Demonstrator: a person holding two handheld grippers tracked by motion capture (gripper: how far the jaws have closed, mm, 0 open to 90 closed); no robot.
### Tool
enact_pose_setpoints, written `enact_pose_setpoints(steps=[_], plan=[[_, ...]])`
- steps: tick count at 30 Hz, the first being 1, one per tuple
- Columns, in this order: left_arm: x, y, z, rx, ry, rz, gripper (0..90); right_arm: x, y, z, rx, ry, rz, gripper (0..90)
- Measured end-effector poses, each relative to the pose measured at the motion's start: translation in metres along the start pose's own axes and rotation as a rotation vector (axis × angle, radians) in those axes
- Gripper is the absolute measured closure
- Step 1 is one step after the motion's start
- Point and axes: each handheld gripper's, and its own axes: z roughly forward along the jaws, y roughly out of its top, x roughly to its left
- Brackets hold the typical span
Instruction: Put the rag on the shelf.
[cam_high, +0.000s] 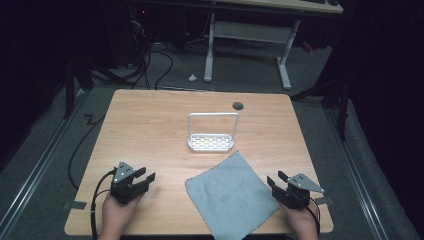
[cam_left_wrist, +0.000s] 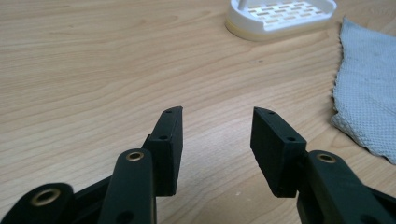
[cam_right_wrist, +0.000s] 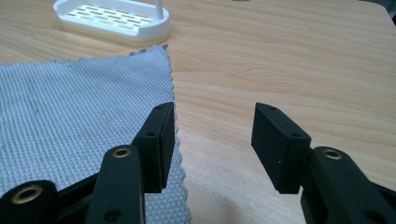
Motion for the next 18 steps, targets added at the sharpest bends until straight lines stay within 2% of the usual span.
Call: enact_pose_setpoints(steps=[7, 13, 14, 15, 16, 17, 18], plan=[[-0.005, -0.002, 0.008, 0.027, -0.011, 0.006, 52.6, -0.007, -0.002, -0.001, 0.008, -0.001, 0.016, 50.1], [-0.01, -0.001, 0.008, 0.02, -0.033, 0.0, 52.3, -0.007, -0.003, 0.0, 0.014, -0.002, 0.011, 50.3], [-0.016, 0.0, 0.008, 0.022, -0.062, 0.005, 52.7, -0.006, -0.003, 0.0, 0.013, 0.0, 0.005, 50.7], [-0.016, 0.0, 0.008, 0.022, -0.062, 0.005, 55.7, -0.006, -0.002, 0.0, 0.013, 0.004, 0.009, 50.7], [-0.023, 0.001, 0.009, 0.025, -0.11, -0.001, 58.6, -0.005, -0.002, 0.0, 0.013, 0.009, 0.015, 51.0], [-0.023, 0.001, 0.009, 0.025, -0.11, -0.001, 63.0, -0.005, -0.002, 0.0, 0.013, 0.009, 0.015, 51.0], [-0.035, 0.003, 0.012, 0.03, -0.178, -0.004, 67.2, -0.005, -0.002, 0.0, 0.014, 0.015, 0.016, 53.4]])
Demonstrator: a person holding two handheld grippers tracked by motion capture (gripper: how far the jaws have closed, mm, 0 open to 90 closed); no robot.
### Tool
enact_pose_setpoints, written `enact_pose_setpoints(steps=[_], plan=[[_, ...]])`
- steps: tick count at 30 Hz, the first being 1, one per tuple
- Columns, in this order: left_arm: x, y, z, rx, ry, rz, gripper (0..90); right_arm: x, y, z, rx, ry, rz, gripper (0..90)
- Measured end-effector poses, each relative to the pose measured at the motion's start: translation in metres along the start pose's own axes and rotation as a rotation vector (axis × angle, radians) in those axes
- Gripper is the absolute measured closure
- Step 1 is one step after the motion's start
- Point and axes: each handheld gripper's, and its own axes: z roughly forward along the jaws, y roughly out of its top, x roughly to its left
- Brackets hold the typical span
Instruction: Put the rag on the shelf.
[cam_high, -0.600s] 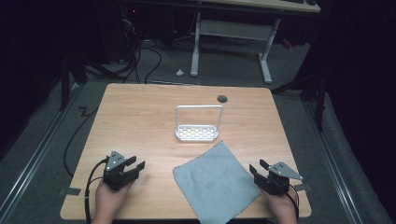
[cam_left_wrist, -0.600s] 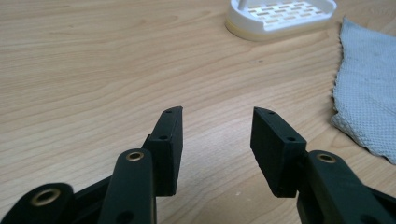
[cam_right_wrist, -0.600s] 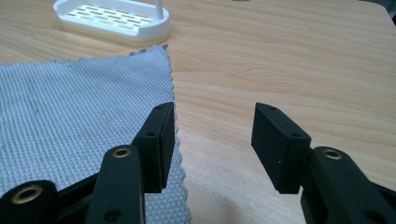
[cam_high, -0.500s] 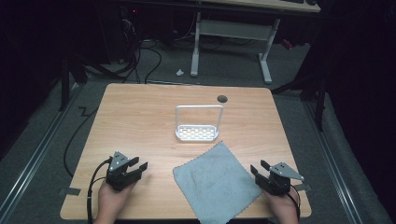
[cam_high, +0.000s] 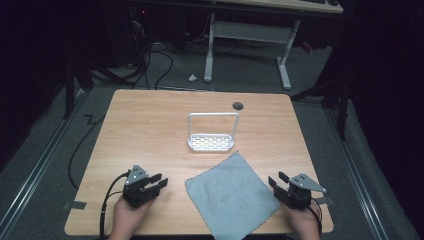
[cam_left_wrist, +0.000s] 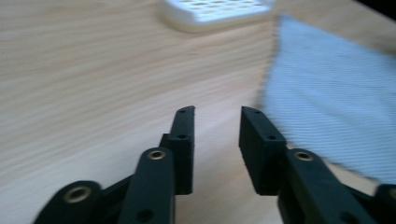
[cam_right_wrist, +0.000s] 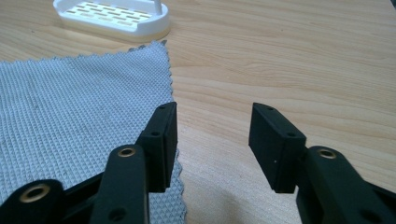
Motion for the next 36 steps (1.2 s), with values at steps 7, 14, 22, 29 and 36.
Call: enact_pose_setpoints(steps=[7, 14, 22, 29, 36], plan=[[-0.058, 0.004, 0.025, 0.068, -0.095, 0.14, 89.7, 0.003, 0.003, 0.0, 0.025, 0.033, -0.028, 73.2], [-0.114, -0.004, 0.051, 0.186, -0.165, 0.317, 89.7, 0.006, 0.004, 0.0, 0.036, 0.043, -0.045, 80.8], [-0.106, -0.005, 0.05, 0.208, -0.158, 0.314, 89.7, 0.007, 0.005, 0.001, 0.037, 0.062, -0.047, 83.3], [-0.07, -0.003, 0.04, 0.196, -0.09, 0.232, 89.7, 0.014, 0.006, 0.004, 0.044, 0.082, -0.066, 84.1], [-0.036, 0.001, 0.037, 0.163, -0.013, 0.161, 89.7, 0.025, 0.008, 0.011, 0.061, 0.109, -0.081, 85.6]])
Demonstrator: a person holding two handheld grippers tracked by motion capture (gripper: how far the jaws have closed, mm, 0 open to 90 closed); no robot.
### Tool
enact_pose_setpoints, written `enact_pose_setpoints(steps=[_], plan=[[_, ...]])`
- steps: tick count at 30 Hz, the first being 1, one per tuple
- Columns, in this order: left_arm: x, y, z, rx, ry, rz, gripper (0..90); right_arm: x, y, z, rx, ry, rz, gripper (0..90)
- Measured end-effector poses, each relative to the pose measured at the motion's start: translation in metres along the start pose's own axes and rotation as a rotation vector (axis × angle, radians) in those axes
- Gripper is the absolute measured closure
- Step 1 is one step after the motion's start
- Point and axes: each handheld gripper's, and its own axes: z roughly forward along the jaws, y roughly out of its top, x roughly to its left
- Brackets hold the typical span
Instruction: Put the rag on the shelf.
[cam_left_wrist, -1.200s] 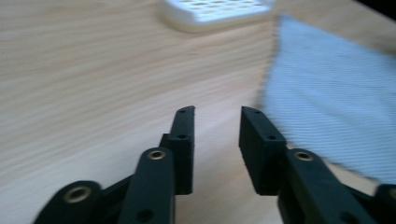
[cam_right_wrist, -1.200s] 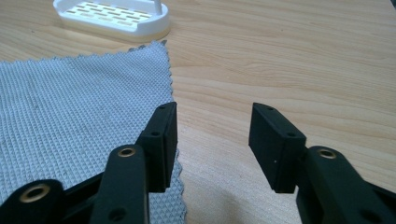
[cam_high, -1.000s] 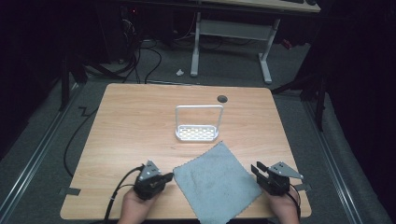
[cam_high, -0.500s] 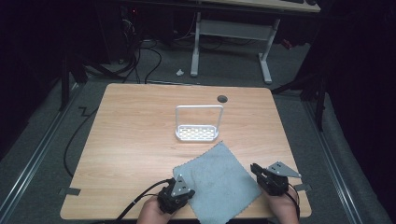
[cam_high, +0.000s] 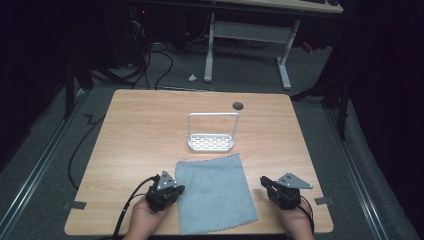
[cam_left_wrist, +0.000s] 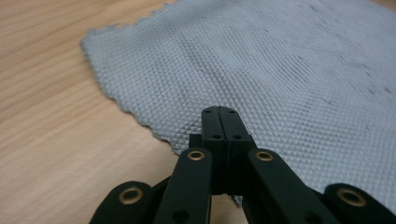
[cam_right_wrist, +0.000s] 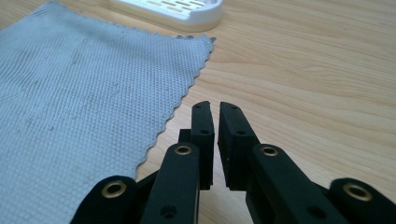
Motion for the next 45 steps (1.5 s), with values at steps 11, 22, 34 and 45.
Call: enact_pose_setpoints(steps=[11, 22, 34, 45], plan=[[0.018, 0.007, 0.003, -0.034, 0.046, -0.066, 83.7, 0.025, 0.021, 0.038, 0.065, 0.052, -0.094, 86.4], [0.017, 0.004, 0.004, -0.025, 0.039, -0.056, 84.1, 0.036, 0.028, 0.064, 0.159, 0.069, -0.115, 90.0], [-0.006, -0.005, -0.006, 0.002, -0.001, -0.018, 86.0, 0.046, 0.011, 0.037, 0.161, 0.097, -0.139, 90.0], [-0.029, -0.009, -0.015, 0.068, -0.049, 0.036, 86.2, 0.05, -0.008, 0.009, 0.163, 0.123, -0.138, 89.1]])
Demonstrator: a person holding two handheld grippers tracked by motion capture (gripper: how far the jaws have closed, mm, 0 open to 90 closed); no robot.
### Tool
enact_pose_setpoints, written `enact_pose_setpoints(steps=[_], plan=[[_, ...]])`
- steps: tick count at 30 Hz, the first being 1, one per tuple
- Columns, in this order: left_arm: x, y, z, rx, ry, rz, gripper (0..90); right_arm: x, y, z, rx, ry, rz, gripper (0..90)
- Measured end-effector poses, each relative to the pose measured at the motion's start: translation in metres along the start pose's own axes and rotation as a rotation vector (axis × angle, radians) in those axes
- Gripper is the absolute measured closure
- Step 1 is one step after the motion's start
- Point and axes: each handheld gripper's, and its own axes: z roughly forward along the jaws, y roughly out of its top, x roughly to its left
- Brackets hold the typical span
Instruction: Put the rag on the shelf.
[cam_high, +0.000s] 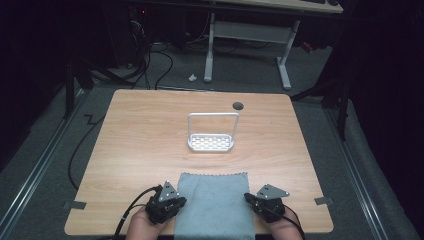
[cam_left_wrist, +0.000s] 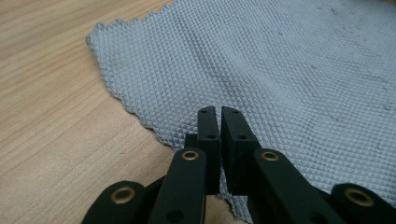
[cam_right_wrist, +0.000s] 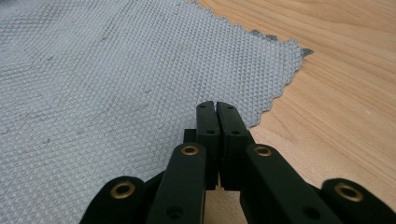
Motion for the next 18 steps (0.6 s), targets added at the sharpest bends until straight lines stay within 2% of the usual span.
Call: enact_pose_setpoints(steps=[1, 2, 3, 4, 5, 6, 7, 8, 9, 11, 12, 14, 18], plan=[[0.003, 0.0, 0.0, -0.002, -0.011, -0.02, 86.0, 0.0, 0.0, 0.0, 0.002, 0.001, 0.002, 88.2], [0.003, 0.0, 0.0, -0.002, -0.011, -0.02, 84.5, 0.0, 0.0, 0.0, 0.002, 0.001, 0.002, 88.2], [0.005, 0.001, 0.0, -0.008, -0.005, -0.022, 84.5, 0.0, 0.001, 0.0, 0.005, 0.004, 0.004, 84.1], [0.008, 0.001, 0.0, -0.023, 0.019, -0.019, 81.7, -0.001, 0.002, 0.0, -0.001, -0.002, 0.004, 81.2], [0.016, 0.004, 0.0, -0.059, 0.057, -0.034, 76.5, -0.003, 0.003, -0.002, -0.041, 0.003, 0.016, 80.7], [0.022, 0.006, 0.002, -0.083, 0.079, -0.055, 74.5, -0.004, 0.004, -0.004, -0.058, -0.004, 0.019, 80.5], [0.022, 0.006, 0.002, -0.083, 0.079, -0.055, 72.2, -0.006, 0.005, -0.004, -0.07, -0.011, 0.02, 79.7], [0.03, 0.009, 0.004, -0.1, 0.088, -0.078, 70.8, -0.007, 0.005, -0.004, -0.075, -0.015, 0.025, 78.8], [0.041, 0.014, 0.014, -0.104, 0.113, -0.106, 69.5, -0.008, 0.005, -0.003, -0.075, -0.018, 0.027, 77.8], [0.045, 0.015, 0.02, -0.106, 0.119, -0.11, 66.8, -0.01, 0.004, -0.002, -0.067, -0.025, 0.021, 76.5], [0.047, 0.017, 0.022, -0.115, 0.137, -0.116, 66.4, -0.01, 0.004, -0.002, -0.069, -0.028, 0.015, 75.4], [0.049, 0.02, 0.026, -0.117, 0.127, -0.133, 66.3, -0.011, 0.003, -0.002, -0.07, -0.031, 0.017, 74.3], [0.049, 0.025, 0.031, -0.114, 0.11, -0.116, 71.8, -0.014, 0.003, 0.001, -0.078, -0.037, 0.033, 68.7]])
